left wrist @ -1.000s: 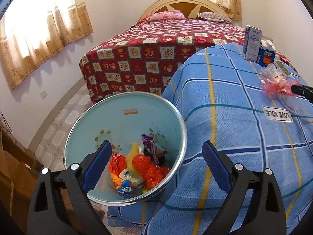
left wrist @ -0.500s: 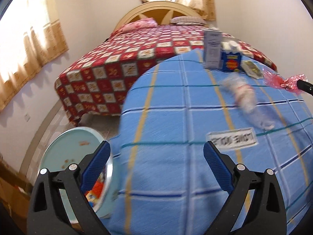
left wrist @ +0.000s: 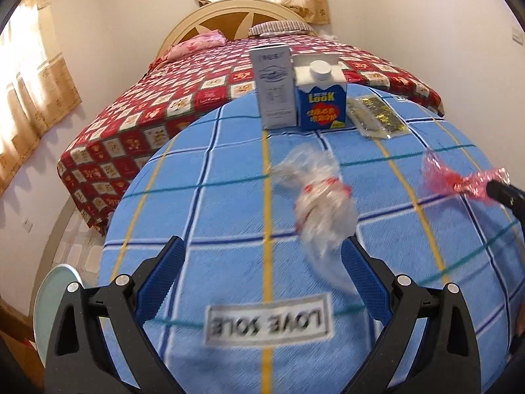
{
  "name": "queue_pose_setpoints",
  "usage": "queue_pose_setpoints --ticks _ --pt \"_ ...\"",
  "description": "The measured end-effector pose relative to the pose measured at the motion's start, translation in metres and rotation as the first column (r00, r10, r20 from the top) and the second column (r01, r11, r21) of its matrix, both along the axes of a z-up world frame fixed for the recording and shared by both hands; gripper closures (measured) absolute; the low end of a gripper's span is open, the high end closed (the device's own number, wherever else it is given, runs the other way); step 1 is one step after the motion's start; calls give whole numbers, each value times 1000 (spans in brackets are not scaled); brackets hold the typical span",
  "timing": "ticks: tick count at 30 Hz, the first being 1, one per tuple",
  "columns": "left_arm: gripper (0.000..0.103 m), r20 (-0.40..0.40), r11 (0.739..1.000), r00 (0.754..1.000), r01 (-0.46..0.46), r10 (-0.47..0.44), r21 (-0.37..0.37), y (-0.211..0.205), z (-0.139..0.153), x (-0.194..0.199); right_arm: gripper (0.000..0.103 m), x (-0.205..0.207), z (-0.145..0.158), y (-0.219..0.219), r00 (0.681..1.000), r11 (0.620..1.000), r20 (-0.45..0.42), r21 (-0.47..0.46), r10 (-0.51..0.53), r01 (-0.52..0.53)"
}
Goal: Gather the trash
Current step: 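Grasp the clear red-printed plastic bag with the left gripper while the right grasps the pink bag, then carry the clear bag and pink bag over the light-blue bin with both grippers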
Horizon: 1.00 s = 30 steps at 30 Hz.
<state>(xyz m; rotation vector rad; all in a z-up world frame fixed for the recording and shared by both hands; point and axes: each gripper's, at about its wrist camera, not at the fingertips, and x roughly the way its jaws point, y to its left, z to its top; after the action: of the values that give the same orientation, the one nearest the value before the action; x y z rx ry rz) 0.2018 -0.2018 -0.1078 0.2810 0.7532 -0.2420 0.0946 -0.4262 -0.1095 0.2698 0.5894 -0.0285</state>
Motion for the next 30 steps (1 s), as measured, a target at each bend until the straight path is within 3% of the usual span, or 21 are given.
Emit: queue_pose_setpoints --ticks 3,10,12,14,16,24,30 --pt "11 -19 1000 1000 -3 3 -2 -13 -5 11 89 -1 -1 -2 1000 1000 0 -7 -9 9" --pt "30 -77 999 996 42 -43 -15 -32 -18 17 88 3 -4 -10 999 999 -32 -17 -44 44" --pt "42 -102 998 993 56 -59 -25 -35 -24 20 88 4 -4 -11 998 999 -40 -15 -45 45" --pt "68 -143 996 986 78 -85 -50 -36 -30 23 88 4 -5 -10 998 999 -40 -22 -42 41" --pt "77 -157 994 983 88 -98 -69 -34 -31 23 88 2 -4 -10 999 999 -31 -21 -35 34" --pt "80 -107 989 984 137 -142 -57 9 -11 -6 88 -5 2 10 998 999 26 -10 54 -53" --pt "79 -34 997 997 70 -71 -29 68 8 -29 88 -4 17 53 986 988 63 -46 153 -150"
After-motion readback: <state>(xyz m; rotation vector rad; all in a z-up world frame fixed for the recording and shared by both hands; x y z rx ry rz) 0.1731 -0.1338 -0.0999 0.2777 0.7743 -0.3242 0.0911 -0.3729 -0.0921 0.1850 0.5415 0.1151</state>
